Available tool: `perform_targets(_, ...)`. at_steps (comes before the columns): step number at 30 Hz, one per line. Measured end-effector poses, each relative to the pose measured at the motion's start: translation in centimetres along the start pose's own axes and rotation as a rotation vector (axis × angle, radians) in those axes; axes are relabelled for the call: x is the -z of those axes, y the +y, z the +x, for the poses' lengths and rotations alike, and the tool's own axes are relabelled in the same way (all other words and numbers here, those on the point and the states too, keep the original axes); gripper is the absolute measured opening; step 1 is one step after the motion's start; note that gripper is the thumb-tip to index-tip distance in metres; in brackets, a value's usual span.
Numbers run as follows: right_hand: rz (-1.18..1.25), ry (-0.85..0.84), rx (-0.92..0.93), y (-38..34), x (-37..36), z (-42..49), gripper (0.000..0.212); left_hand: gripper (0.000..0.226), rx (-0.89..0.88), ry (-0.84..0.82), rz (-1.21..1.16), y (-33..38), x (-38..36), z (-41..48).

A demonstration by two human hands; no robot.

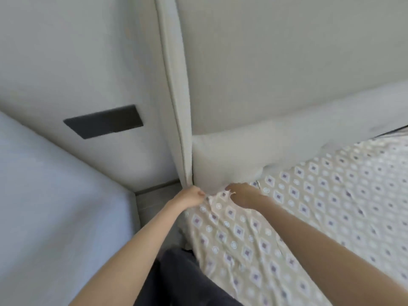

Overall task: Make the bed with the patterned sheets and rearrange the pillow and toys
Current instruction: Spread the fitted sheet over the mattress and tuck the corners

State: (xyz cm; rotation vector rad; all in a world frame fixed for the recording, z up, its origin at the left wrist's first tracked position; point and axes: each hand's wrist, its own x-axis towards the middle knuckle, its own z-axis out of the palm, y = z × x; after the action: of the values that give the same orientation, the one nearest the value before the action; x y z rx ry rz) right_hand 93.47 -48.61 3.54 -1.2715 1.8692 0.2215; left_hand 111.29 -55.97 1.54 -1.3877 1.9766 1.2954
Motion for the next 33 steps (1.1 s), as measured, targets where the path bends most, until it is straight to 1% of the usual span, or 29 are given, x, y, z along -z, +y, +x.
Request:
perform_targets(3,0.198,0.115,-0.048,1.9,3.3,-4.0,0.041,0.013,-0.087,-0.026,-0.051,4.3,0.9,-2.2)
perform_targets(6,0.414,0.273,-0.127,4.9,5.8,-7.8,0.041,0.029,-0.158,-0.041,-0.055,9.2,1.3,-3.3)
perform_targets(7,0.462,0.313,-0.15,5.6,6.2,-8.5,0.042,0.031,-0.181,-0.033,-0.068,10.3,1.2,-3.4)
perform_targets(12,0.644,0.466,-0.286,9.8,7.3,-12.2,0.042,0.028,-0.319,-0.029,-0.044,16.7,1.2,-3.2)
perform_targets(16,0.772,0.579,-0.432,11.4,6.8,-15.7,0.042,0.027,-0.433,-0.101,0.017,21.4,1.3,-2.9)
perform_targets(21,0.954,0.785,-0.596,10.5,5.1,-20.7,0.043,0.028,-0.594,-0.254,0.091,26.2,0.9,-4.2)
perform_targets(25,1.099,1.004,-0.739,7.7,3.7,-25.0,0.041,0.028,-0.761,-0.392,0.09,30.3,1.1,-7.8)
perform_targets(29,1.167,1.241,-0.831,5.2,2.3,-29.2,0.041,0.026,-0.909,-0.512,0.044,33.7,0.7,-12.7)
perform_targets(33,1.241,1.461,-0.877,4.2,1.2,-33.3,0.039,0.023,-1.018,-0.614,0.023,36.6,-1.1,-17.3)
